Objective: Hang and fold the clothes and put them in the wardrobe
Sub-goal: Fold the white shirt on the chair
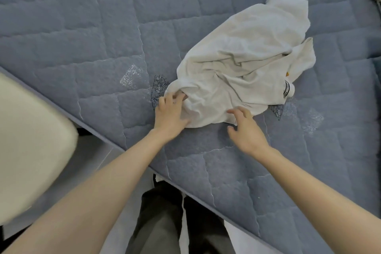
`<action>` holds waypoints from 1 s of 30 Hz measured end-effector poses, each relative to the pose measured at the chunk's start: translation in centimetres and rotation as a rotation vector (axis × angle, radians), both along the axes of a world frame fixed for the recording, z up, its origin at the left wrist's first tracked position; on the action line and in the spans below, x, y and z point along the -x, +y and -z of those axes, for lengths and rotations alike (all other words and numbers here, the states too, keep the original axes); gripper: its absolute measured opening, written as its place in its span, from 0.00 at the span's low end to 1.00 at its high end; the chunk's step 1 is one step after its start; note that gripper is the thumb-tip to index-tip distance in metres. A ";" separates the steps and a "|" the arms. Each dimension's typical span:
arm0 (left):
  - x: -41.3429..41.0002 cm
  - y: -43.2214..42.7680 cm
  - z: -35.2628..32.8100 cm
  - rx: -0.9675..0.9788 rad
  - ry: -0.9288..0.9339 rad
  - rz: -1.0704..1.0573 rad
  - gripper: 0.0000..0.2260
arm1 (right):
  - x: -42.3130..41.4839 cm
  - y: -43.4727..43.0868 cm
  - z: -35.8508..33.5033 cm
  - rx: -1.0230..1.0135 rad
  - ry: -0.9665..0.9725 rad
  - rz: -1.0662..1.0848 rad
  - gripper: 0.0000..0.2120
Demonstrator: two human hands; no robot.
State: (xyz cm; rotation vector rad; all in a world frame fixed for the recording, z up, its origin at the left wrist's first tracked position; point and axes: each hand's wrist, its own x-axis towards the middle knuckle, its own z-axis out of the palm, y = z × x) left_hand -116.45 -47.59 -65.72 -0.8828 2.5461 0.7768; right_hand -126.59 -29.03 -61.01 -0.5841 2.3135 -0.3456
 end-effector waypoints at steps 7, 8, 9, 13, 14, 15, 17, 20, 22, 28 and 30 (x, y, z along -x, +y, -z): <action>-3.9 -0.1 0.3 0.084 0.175 0.050 0.10 | 0.2 0.0 1.5 -0.054 0.125 -0.013 0.32; -5.0 -0.3 -0.2 0.134 0.186 0.044 0.09 | 0.0 -0.1 1.3 -0.076 0.160 -0.024 0.33; -6.0 -0.7 -0.9 0.187 0.192 0.022 0.08 | -0.1 -0.2 1.2 -0.101 0.195 -0.042 0.34; -10.3 -3.0 -3.0 0.330 0.161 -0.118 0.11 | -0.8 -0.6 0.8 -0.197 0.254 -0.150 0.38; -11.4 -3.7 -3.4 0.359 0.142 -0.167 0.13 | -1.0 -0.8 0.7 -0.214 0.241 -0.176 0.38; -12.4 -4.4 -3.7 0.384 0.117 -0.230 0.14 | -1.2 -1.0 0.7 -0.219 0.207 -0.206 0.37; -13.8 -5.5 -4.1 0.416 0.050 -0.362 0.18 | -1.7 -1.5 0.6 -0.194 0.091 -0.286 0.35; -14.1 -5.1 -4.4 0.431 0.008 -0.406 0.21 | -2.7 -2.2 0.9 -0.103 0.066 -0.379 0.30; -12.8 -3.0 -4.3 0.378 0.121 -0.256 0.22 | -2.8 -2.4 1.0 -0.054 0.187 -0.317 0.25; -6.4 6.3 -0.7 0.114 0.120 0.235 0.25 | -1.7 -1.1 2.1 0.010 0.337 0.046 0.20; -4.6 7.9 0.6 0.215 0.005 0.235 0.29 | -0.8 -0.4 2.7 0.086 0.289 0.086 0.28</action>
